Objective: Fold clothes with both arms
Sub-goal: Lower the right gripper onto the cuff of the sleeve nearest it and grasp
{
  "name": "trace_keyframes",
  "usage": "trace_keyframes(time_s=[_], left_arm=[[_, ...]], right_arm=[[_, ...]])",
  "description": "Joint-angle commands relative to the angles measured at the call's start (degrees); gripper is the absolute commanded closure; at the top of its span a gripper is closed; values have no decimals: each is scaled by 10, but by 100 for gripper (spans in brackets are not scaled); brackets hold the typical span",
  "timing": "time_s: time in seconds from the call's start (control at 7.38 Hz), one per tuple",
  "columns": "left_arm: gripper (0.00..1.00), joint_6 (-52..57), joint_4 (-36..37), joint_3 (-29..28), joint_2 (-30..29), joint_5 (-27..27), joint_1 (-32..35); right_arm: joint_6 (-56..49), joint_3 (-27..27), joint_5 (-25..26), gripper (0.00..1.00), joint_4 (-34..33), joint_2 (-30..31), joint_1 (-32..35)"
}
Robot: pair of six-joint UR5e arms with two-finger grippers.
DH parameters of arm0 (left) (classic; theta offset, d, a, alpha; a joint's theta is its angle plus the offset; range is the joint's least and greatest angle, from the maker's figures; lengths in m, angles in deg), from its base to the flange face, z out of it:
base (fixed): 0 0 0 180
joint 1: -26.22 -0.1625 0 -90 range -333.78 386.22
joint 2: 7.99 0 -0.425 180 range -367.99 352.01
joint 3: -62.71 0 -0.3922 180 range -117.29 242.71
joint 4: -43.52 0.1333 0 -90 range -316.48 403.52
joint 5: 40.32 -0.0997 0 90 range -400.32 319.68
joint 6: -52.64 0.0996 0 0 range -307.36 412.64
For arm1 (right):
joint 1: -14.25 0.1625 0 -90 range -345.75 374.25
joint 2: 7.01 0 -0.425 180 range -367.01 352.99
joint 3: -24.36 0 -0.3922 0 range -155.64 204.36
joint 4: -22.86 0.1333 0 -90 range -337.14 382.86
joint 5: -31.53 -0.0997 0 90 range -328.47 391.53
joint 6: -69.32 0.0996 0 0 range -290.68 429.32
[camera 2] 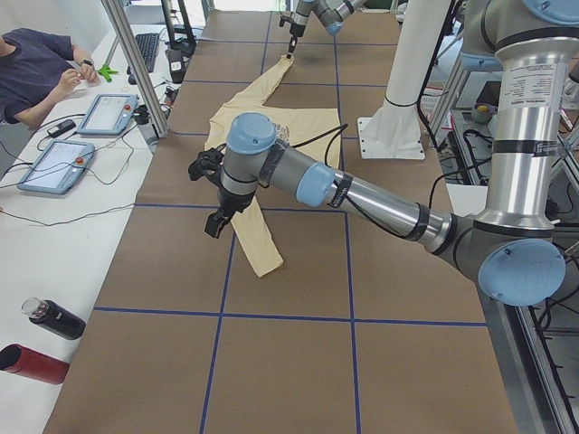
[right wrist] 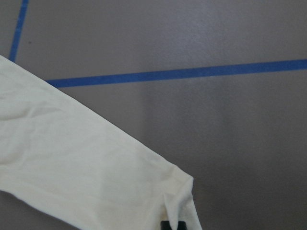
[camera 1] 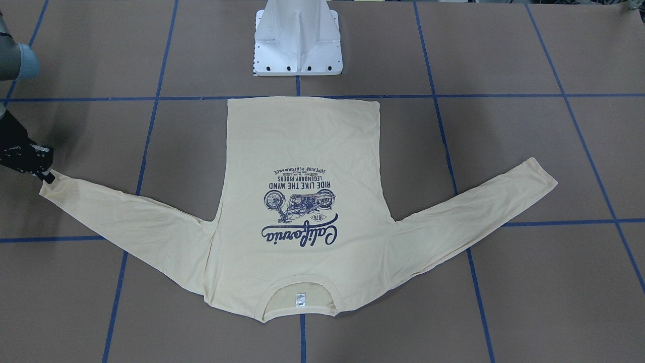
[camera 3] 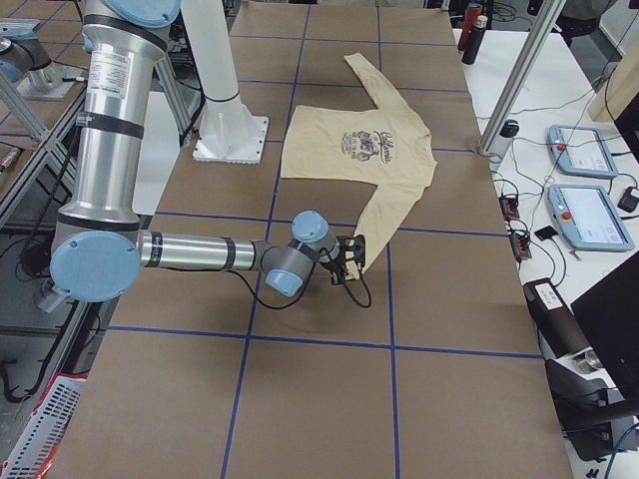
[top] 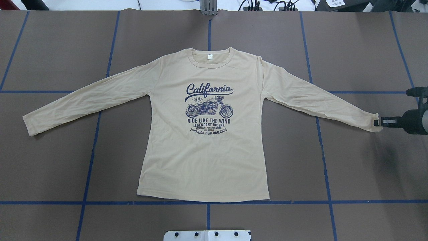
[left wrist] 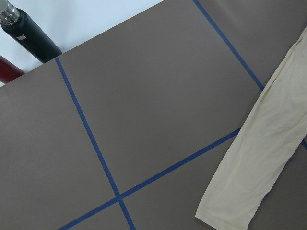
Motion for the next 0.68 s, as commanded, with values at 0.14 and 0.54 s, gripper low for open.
trace_keyframes(time_s=[0.14, 0.54], left_arm=[[0, 0, 1, -1, 0, 0, 0], [0, -1, 1, -1, 0, 0, 0]], right_arm=[[5, 118, -52, 100, -121, -29, 54], [7, 239, -49, 100, -427, -191, 52]])
